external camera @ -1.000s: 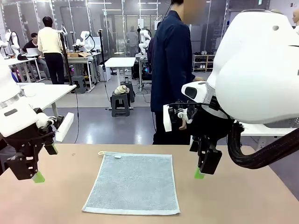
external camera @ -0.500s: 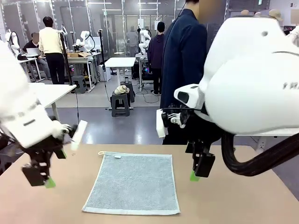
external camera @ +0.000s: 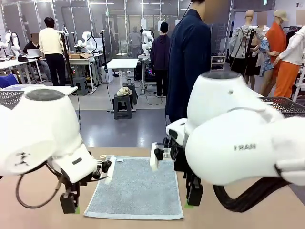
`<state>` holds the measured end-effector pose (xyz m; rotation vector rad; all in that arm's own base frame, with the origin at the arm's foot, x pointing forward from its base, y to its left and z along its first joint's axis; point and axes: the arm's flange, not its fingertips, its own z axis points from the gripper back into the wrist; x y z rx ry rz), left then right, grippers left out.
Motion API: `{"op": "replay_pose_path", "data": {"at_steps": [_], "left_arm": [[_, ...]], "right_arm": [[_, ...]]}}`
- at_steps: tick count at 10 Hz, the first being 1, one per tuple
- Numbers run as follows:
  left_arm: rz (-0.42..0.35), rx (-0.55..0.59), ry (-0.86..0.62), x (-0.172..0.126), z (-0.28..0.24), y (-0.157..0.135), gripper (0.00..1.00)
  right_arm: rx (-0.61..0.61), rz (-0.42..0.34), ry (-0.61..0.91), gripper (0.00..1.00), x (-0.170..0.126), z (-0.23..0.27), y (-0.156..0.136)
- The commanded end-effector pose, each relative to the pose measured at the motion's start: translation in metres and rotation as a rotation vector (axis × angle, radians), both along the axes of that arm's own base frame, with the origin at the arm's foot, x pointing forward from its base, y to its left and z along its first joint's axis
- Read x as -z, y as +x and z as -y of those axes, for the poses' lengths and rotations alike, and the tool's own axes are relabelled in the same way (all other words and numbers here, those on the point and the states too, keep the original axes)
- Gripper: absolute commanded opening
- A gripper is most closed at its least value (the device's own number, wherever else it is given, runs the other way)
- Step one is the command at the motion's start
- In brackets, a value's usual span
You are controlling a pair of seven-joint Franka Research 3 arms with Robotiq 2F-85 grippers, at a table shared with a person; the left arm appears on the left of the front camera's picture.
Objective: Fold the towels and place them in the basket.
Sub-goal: When a person lays out a Towel with hook on the table, fold it in half twice.
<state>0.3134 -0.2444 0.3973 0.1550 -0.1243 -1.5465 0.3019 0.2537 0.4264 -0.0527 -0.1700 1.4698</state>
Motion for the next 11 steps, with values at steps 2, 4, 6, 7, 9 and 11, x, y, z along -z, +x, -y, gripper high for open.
{"op": "replay_pose_path", "data": {"at_steps": [2, 4, 6, 7, 9, 11], "left_arm": [[0.052, 0.035, -0.033, 0.048, -0.013, 0.004, 1.00], [0.034, 0.046, -0.034, 0.067, -0.016, 0.007, 1.00], [0.008, 0.076, -0.025, 0.084, -0.022, 0.014, 1.00], [0.003, 0.072, -0.021, 0.091, -0.027, 0.015, 1.00], [-0.009, 0.110, -0.040, 0.099, -0.032, 0.013, 1.00], [0.006, 0.133, -0.036, 0.099, -0.032, 0.014, 1.00]], "right_arm": [[0.003, -0.050, -0.018, 1.00, 0.043, -0.017, 0.015], [0.011, -0.056, -0.039, 1.00, 0.067, -0.028, 0.019], [0.032, -0.060, -0.014, 1.00, 0.088, -0.031, 0.027], [0.033, -0.055, -0.006, 1.00, 0.095, -0.031, 0.031], [0.018, -0.070, -0.005, 1.00, 0.103, -0.031, 0.034], [0.016, -0.062, -0.027, 1.00, 0.105, -0.032, 0.038]]}}
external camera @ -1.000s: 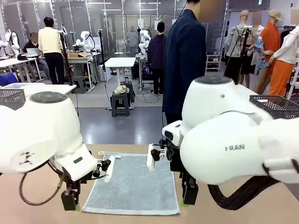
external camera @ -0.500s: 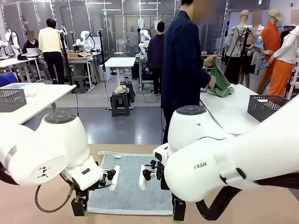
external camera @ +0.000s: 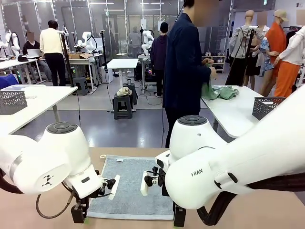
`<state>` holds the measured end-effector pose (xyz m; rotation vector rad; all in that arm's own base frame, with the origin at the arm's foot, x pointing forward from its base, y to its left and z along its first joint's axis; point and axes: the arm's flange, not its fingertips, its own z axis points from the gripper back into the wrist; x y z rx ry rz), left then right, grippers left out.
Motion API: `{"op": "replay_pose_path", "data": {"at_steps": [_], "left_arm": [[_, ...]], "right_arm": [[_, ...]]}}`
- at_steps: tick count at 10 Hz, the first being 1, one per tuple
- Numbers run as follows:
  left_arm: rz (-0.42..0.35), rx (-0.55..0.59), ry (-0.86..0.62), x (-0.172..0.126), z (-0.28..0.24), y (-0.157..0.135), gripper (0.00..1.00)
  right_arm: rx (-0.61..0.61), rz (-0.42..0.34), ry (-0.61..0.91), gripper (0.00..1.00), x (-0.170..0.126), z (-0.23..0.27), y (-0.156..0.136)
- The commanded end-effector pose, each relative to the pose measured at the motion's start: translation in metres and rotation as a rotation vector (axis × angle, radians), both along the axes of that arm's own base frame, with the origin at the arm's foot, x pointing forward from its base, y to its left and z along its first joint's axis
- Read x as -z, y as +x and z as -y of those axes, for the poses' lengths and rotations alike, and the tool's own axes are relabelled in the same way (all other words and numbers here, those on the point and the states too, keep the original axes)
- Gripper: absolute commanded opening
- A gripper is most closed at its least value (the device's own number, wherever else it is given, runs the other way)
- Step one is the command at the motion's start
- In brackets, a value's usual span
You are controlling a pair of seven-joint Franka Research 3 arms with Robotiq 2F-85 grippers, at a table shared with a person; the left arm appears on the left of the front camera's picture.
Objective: Fold the towels and place them in the basket.
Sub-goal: When a person lays out a Towel with hook on the table, fold it in half twice.
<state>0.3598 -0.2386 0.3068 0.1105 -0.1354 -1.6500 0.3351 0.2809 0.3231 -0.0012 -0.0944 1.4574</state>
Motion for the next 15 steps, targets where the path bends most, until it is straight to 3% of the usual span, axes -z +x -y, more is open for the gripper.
{"op": "replay_pose_path", "data": {"at_steps": [1, 13, 14, 15], "left_arm": [[-0.005, -0.012, 0.003, -0.001, 0.000, -0.001, 1.00], [-0.062, 0.031, -0.019, 0.012, -0.003, -0.003, 1.00], [-0.061, 0.044, -0.018, 0.012, -0.003, -0.002, 0.88], [-0.064, 0.040, -0.021, 0.012, -0.003, -0.002, 0.81]], "right_arm": [[0.000, 0.001, 0.002, 1.00, -0.001, 0.001, -0.002], [-0.049, -0.009, -0.005, 1.00, 0.032, 0.007, 0.025], [-0.051, -0.008, -0.013, 1.00, 0.033, 0.006, 0.025], [-0.052, -0.010, -0.021, 0.81, 0.034, 0.006, 0.025]]}}
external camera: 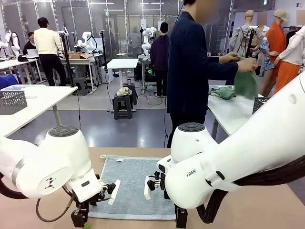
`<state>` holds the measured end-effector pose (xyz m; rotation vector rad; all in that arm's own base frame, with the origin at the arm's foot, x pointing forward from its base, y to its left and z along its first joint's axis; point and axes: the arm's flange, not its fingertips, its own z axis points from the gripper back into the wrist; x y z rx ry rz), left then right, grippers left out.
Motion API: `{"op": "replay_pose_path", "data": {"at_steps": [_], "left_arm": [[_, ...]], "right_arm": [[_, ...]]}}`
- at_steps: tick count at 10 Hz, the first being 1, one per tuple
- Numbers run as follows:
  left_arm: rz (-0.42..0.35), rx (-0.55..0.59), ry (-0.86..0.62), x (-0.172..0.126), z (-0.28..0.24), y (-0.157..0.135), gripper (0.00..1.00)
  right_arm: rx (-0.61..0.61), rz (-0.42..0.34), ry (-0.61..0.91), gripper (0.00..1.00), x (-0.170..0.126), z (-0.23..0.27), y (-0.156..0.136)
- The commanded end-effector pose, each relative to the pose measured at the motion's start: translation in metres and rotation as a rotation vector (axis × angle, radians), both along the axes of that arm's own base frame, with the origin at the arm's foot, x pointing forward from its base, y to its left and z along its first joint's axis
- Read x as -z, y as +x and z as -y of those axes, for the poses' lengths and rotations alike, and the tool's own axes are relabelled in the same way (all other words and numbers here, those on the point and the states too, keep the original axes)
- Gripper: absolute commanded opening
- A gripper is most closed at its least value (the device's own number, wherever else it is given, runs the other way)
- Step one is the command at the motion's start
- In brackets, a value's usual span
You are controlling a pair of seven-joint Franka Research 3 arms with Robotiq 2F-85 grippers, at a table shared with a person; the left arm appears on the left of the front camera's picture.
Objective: Fold the towels and place them in the basket.
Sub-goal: When a person lays out a Towel with hook on the table, fold it in half twice.
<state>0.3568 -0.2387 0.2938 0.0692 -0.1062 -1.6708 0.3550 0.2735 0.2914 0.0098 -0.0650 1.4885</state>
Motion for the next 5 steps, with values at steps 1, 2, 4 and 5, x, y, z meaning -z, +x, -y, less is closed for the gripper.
{"op": "replay_pose_path", "data": {"at_steps": [1, 2, 4, 5], "left_arm": [[-0.019, 0.018, -0.023, -0.0007, -0.0037, 0.0011, 0.74], [-0.019, 0.018, -0.023, -0.0007, -0.0038, 0.0009, 0.74], [-0.017, 0.013, -0.021, 0.0001, -0.0040, 0.0013, 0.74], [-0.013, 0.010, -0.021, 0.0007, -0.0041, 0.0016, 0.74]], "right_arm": [[-0.020, 0.022, -0.016, 0.80, 0.0029, -0.0010, 0.0052], [-0.020, 0.022, -0.017, 0.80, 0.0029, -0.0012, 0.0051], [-0.016, 0.022, -0.018, 0.80, 0.0028, -0.0012, 0.0055], [-0.013, 0.028, -0.017, 0.80, 0.0028, -0.0010, 0.0054]]}}
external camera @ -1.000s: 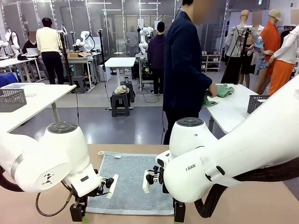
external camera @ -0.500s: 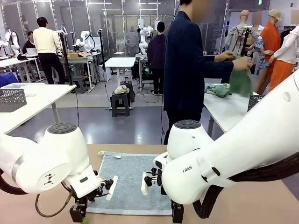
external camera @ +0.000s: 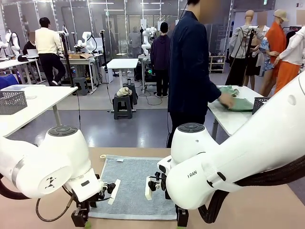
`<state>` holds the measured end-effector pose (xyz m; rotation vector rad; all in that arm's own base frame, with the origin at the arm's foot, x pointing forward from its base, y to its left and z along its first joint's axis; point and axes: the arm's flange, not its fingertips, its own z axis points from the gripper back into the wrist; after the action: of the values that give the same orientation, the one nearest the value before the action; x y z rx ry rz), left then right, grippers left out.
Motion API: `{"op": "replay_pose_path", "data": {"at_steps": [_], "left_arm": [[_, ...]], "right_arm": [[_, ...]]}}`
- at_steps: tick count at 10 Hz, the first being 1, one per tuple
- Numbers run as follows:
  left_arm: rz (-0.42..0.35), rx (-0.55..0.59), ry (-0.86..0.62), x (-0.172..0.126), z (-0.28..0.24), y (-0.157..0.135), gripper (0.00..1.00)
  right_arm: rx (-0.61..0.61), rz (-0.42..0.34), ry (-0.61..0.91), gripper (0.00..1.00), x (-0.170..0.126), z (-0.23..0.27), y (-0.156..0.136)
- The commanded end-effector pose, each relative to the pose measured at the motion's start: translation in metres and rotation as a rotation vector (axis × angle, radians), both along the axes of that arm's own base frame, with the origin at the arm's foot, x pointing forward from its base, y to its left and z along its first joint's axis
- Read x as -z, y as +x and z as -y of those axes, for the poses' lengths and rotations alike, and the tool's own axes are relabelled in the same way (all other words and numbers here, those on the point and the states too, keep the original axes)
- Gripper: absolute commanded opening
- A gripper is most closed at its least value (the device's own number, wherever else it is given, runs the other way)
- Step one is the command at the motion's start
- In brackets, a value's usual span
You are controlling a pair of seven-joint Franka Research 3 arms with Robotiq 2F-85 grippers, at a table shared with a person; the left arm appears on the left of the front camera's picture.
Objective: Fold the towels and place them in the basket.
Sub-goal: When a person lays out a Towel with hook on the table, fold it in half twice.
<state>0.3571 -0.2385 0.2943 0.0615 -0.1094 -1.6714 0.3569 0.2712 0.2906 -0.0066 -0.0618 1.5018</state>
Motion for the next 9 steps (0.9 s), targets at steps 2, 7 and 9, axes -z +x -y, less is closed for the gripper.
{"op": "replay_pose_path", "data": {"at_steps": [2, 7, 9], "left_arm": [[-0.006, 0.005, -0.014, 0.0018, -0.0044, 0.0022, 0.74], [0.042, -0.007, -0.004, -0.0002, -0.0049, 0.0023, 0.38], [0.058, -0.008, -0.007, -0.0022, -0.0033, 0.0022, 0.18]], "right_arm": [[0.001, 0.025, 0.000, 0.80, 0.0023, -0.0032, 0.0040], [0.012, 0.026, -0.011, 0.41, 0.0020, -0.0032, 0.0057], [0.010, 0.029, -0.010, 0.21, 0.0012, -0.0047, 0.0058]]}}
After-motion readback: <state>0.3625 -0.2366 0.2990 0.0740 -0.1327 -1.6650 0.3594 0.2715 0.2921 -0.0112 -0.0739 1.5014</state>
